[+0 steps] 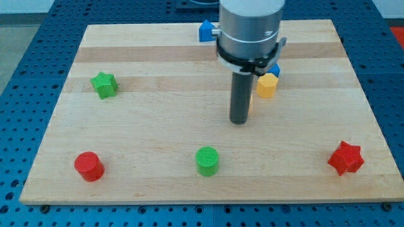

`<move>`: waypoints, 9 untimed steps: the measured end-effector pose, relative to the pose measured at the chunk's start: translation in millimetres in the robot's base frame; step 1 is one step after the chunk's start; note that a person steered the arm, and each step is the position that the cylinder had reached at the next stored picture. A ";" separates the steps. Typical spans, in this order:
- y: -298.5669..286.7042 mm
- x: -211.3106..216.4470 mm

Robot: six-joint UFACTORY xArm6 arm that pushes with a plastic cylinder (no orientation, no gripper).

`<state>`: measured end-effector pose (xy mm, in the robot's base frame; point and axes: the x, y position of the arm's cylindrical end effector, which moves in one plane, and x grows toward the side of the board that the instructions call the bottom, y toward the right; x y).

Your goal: Slightly move the yellow heart into the yellow hexagon

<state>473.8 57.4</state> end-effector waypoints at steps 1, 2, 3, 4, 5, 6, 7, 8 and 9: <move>9.1 -2.8; -16.7 -2.4; -55.7 -3.0; -57.2 -15.1; -40.7 -21.2; -16.1 -21.2; 7.3 -21.2; 16.7 -20.8; 22.5 -20.1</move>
<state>453.7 79.9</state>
